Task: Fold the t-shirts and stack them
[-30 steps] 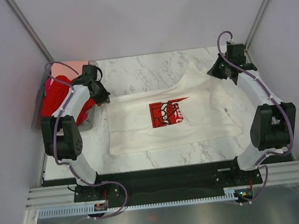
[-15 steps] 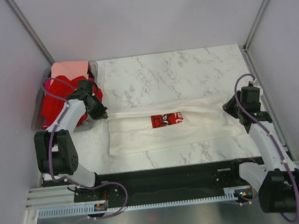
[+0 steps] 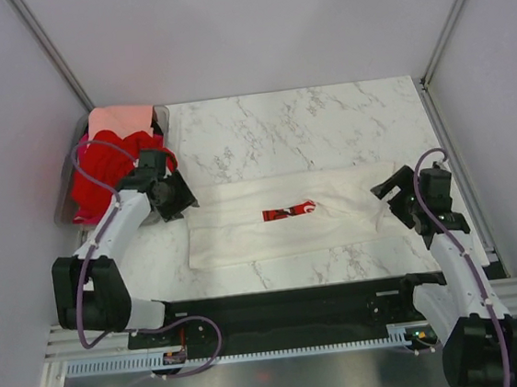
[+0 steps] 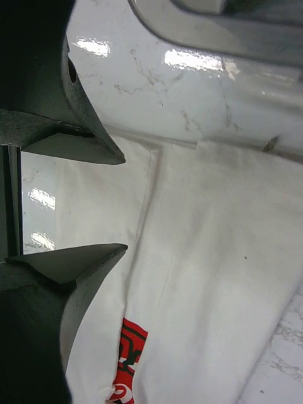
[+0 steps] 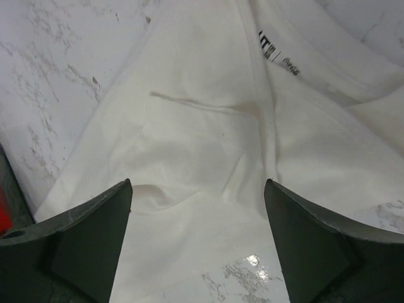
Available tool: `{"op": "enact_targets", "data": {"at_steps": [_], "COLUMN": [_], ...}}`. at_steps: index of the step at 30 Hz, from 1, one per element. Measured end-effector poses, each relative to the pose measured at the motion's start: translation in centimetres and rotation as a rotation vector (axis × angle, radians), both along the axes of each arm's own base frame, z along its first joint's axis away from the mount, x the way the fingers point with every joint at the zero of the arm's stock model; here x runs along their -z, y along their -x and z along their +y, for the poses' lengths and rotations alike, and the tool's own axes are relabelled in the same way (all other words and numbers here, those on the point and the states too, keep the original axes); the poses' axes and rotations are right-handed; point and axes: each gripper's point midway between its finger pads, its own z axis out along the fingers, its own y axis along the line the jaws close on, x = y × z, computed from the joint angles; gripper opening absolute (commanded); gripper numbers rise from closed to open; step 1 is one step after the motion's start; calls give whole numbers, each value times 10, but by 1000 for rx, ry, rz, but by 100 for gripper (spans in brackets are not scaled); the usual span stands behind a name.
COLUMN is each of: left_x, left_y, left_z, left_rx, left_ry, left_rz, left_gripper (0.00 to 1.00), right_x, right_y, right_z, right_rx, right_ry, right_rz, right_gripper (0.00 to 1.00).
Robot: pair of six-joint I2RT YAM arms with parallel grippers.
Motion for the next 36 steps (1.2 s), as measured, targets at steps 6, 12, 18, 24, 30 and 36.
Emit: {"op": "enact_targets", "data": {"at_steps": [6, 12, 18, 24, 30, 36], "left_x": [12, 65, 83, 81, 82, 79], "left_y": [-15, -27, -20, 18, 111, 134], "left_z": [-56, -73, -76, -98, -166, -235], "left_rx": [163, 198, 203, 222, 335, 461], "left_ry": [-22, -38, -13, 106, 258, 338], "left_rz": [35, 188, 267, 269, 329, 372], "left_gripper": [55, 52, 49, 49, 49, 49], "right_x": [48, 70, 73, 68, 61, 58], "right_y": [5, -9, -67, -184, -300, -340], "right_z": [52, 59, 60, 71, 117, 185], "right_rx": [-176, -182, -181, -246, -389, -532], "right_ry": [-74, -97, -100, -118, -126, -136], "right_rz": [160, 252, 303, 251, 118, 4], "right_gripper": [94, 95, 93, 91, 90, 92]}}
